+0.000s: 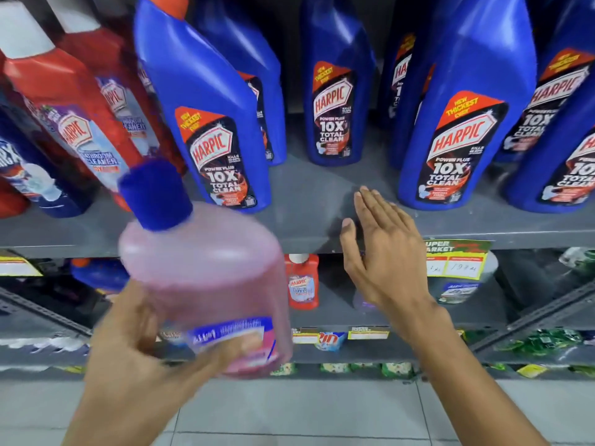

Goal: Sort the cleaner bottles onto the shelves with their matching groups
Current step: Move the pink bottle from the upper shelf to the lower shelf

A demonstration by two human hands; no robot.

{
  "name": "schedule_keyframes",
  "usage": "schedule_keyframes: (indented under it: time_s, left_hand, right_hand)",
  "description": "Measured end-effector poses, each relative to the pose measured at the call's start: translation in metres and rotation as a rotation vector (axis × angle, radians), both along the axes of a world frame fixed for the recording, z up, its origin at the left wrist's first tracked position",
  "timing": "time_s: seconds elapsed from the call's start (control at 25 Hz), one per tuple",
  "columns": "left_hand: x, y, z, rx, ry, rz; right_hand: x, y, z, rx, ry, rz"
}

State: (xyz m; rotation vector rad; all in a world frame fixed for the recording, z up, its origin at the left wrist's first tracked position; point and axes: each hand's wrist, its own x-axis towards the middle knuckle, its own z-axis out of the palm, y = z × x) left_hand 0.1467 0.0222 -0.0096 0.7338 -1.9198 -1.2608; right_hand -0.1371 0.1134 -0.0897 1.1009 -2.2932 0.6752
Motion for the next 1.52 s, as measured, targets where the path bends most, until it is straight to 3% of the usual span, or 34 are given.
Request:
schedule_keyframes:
  time_s: [0.28,0.44,0.8,1.52]
  left_hand:
    - [-0.010,-0.022,-0.159,0.218,-0.212,0.142]
    - [-0.039,-0.031,-0.218,0.219,-0.244,0.322]
    - [-0.089,-0.069,-0.245,0.273,-0.129,0.393]
    - [-0.102,-0.094,-0.278,0.287,-0.153,0.332]
  right_hand:
    - [0.002,-0.002,-0.002,-0.017,0.026,-0.023]
    - [0.002,-0.002,-0.003,-0.033,0.041,-0.024]
    - [0.003,-0.006,-0.005,-0.064,0.058,-0.046]
    - [0.002,-0.007,-0.007,-0.084,0.071,-0.054]
